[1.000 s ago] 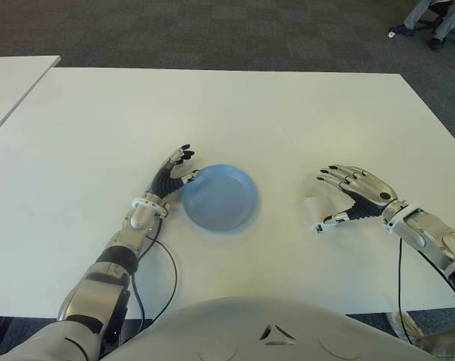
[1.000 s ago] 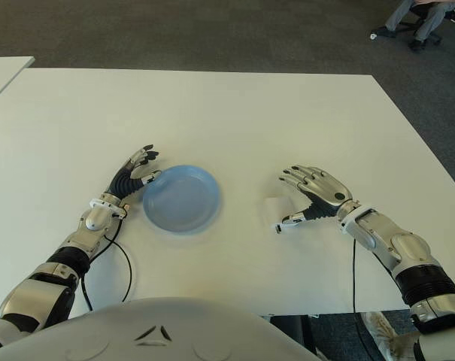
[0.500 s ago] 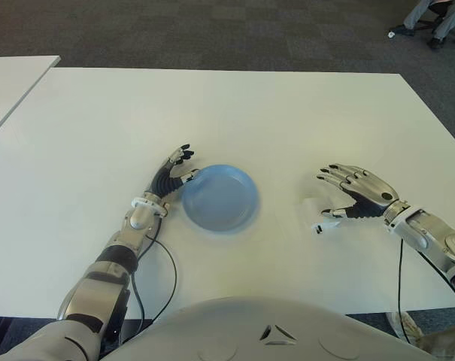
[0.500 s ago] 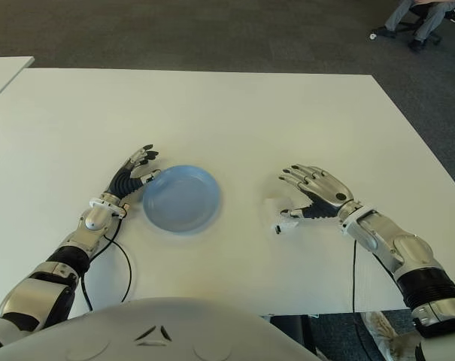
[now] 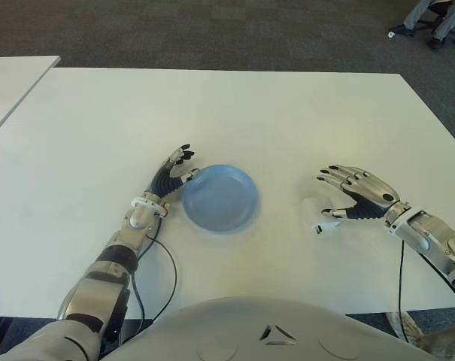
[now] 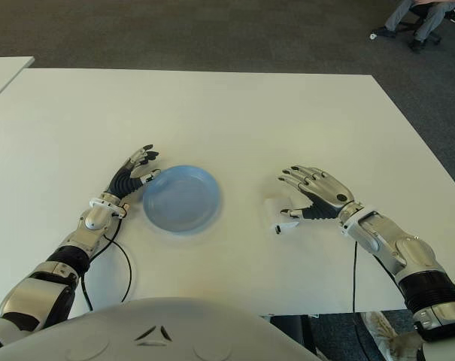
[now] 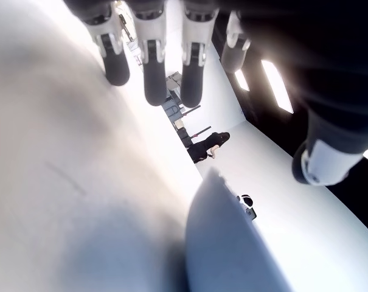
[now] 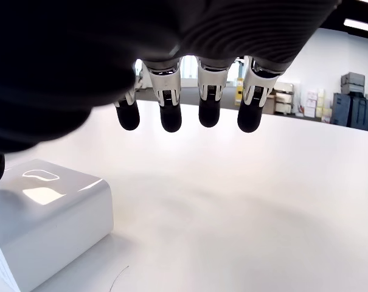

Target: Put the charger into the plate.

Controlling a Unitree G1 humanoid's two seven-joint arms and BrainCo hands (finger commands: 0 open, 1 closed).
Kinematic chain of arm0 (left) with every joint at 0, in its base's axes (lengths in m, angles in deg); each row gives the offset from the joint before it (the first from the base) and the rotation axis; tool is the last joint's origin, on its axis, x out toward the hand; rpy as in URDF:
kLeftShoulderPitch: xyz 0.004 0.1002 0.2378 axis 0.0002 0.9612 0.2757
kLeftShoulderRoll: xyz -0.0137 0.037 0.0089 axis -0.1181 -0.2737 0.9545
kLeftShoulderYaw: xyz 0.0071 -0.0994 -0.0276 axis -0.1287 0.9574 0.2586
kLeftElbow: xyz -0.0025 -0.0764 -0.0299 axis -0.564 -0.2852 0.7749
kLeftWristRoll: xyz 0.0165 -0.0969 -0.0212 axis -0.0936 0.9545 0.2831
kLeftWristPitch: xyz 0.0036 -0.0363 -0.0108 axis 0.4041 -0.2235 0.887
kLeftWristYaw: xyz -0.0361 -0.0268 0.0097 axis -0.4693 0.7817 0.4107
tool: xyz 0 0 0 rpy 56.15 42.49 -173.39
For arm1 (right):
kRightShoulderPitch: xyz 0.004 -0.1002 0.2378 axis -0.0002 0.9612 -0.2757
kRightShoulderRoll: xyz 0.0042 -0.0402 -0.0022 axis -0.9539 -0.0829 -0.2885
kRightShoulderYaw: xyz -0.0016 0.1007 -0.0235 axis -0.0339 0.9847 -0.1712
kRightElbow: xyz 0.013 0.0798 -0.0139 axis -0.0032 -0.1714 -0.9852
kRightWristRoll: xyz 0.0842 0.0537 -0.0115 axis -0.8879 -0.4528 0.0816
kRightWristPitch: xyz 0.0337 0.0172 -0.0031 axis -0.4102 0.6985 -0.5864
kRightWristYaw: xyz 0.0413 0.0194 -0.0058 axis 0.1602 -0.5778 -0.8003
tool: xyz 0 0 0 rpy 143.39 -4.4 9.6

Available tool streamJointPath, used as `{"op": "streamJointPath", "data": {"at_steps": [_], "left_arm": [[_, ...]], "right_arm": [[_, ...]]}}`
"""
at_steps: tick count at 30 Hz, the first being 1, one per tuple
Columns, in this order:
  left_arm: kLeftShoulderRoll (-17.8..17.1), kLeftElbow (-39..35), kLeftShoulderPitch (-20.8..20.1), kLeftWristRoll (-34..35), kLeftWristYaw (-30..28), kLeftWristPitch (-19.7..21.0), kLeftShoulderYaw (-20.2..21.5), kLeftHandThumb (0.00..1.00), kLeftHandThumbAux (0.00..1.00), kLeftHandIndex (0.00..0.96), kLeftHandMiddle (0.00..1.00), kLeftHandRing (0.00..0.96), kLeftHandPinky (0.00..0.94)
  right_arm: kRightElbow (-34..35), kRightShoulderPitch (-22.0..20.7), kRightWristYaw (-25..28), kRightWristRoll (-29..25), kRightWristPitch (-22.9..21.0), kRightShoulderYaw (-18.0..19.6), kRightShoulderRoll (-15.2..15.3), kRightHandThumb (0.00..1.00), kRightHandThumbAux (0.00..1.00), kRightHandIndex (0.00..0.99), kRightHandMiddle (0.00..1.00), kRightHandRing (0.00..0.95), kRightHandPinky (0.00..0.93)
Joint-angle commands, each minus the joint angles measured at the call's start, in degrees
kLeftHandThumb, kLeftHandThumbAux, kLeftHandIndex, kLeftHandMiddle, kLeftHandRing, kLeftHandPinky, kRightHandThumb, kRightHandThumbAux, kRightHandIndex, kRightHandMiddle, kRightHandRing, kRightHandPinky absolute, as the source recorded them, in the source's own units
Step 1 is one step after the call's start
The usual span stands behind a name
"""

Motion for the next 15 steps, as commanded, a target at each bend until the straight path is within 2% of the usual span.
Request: {"op": "streamJointPath", "data": {"at_steps": [1,15], "left_arm": [[1.07,4.25,3.97,-1.1,-2.62,4.77,-1.51,0.0,0.496,0.084,0.202,0.196,0.153],[0.68,4.56,4.03,-1.93,-1.7,2.65,-1.9,0.0,0.434,0.092,0.219,0.218,0.183]], "right_arm": [[0.59,0.63,1.01,-0.15,0.79,0.12,-0.06,0.131,0.212,0.0,0.0,0.0,0.0],[0.35,0.91,2.42,-0.4,0.99,0.13,-0.53,0.121,0.213,0.0,0.0,0.0,0.0]]}}
